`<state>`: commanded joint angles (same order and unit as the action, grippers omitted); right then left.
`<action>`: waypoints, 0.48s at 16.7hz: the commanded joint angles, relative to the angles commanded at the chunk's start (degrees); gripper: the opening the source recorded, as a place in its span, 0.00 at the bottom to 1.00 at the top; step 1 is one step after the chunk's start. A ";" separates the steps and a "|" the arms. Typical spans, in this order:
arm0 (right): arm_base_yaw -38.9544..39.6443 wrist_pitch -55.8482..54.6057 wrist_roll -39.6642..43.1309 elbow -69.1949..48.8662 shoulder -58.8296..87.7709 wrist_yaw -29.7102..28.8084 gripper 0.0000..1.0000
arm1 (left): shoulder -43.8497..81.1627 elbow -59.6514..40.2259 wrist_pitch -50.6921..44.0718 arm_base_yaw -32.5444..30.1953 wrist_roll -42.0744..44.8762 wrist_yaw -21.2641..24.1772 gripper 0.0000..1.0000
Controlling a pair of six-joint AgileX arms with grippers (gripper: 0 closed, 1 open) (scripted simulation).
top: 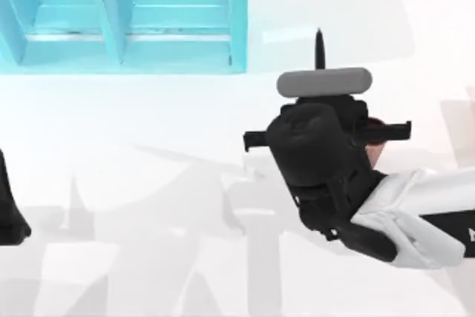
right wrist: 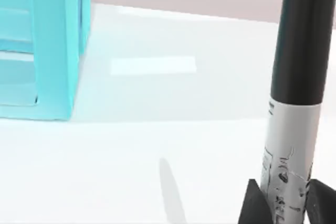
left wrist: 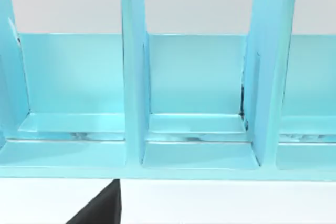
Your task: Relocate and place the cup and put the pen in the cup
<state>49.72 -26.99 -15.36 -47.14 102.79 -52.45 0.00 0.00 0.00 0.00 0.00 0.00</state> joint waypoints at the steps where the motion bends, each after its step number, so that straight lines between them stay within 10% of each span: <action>1: 0.42 -5.58 2.90 2.61 -1.44 -2.71 0.00 | 0.00 0.00 0.00 0.00 0.00 0.00 1.00; 8: 3.09 -28.88 16.29 12.86 -12.76 -14.06 0.00 | 0.00 0.00 0.00 0.00 0.00 0.00 1.00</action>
<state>52.80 -55.87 0.93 -34.28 90.03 -66.51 0.00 0.00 0.00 0.00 0.00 0.00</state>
